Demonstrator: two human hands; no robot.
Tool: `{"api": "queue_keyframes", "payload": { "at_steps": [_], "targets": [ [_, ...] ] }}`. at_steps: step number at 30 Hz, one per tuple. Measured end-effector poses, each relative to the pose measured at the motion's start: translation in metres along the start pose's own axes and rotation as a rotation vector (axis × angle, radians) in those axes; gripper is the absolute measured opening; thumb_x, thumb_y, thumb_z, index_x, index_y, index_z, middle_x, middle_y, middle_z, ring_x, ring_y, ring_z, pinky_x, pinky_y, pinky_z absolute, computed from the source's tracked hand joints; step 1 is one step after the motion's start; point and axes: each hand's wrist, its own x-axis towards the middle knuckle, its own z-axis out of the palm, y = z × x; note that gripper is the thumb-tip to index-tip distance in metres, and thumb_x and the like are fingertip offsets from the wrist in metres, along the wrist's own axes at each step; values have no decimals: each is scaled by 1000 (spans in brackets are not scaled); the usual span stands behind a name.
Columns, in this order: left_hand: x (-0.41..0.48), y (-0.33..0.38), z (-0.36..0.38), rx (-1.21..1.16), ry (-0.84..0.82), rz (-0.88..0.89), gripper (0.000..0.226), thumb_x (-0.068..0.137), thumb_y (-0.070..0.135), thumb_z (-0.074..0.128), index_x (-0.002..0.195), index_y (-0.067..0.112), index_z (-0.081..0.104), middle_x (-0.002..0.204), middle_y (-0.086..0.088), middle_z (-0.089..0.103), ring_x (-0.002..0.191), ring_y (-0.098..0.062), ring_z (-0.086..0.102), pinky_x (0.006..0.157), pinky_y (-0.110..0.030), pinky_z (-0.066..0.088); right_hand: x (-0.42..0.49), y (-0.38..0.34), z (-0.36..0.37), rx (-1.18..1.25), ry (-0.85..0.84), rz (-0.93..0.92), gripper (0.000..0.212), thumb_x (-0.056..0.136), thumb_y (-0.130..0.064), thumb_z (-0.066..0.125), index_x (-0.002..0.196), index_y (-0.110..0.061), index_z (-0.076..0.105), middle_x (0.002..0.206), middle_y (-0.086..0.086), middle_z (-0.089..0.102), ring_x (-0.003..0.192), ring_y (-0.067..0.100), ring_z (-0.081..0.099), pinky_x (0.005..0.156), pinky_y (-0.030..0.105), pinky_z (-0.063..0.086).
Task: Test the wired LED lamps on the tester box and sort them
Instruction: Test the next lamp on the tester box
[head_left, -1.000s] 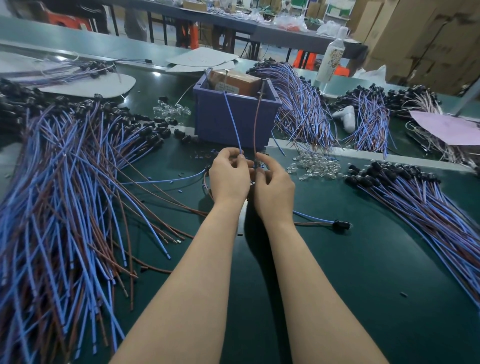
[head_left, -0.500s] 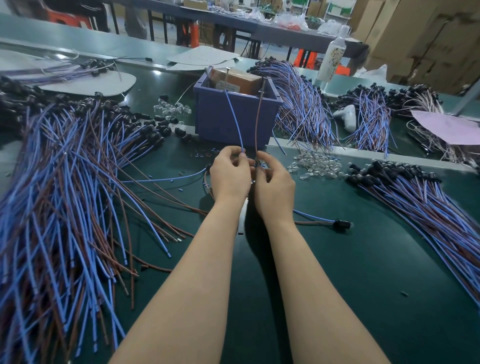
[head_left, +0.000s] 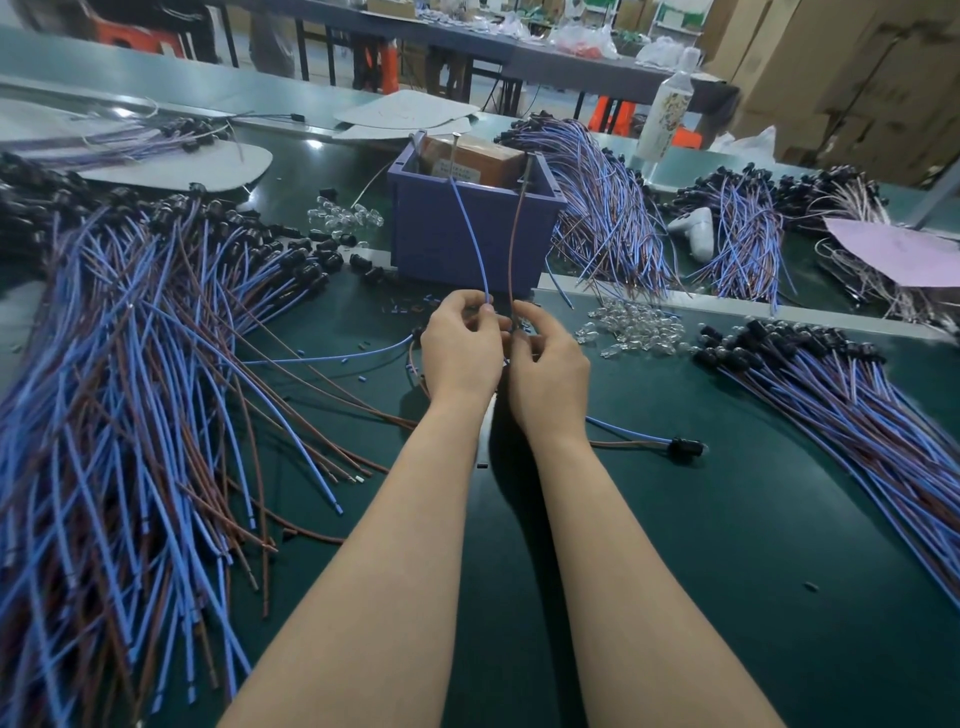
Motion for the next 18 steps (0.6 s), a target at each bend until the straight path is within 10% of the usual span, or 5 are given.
{"api": "queue_keyframes", "payload": {
  "at_steps": [18],
  "targets": [
    [-8,18,-9,95,-11,78,21,96,18,51,92,7,69,87,-8,69,88,-26,65,86,-42,51,-3,-2,-5,138,-103,-156,35,90,-6,49,116,-23,64,90,-3,70,78,9,62,73,19,46]
  ]
}}
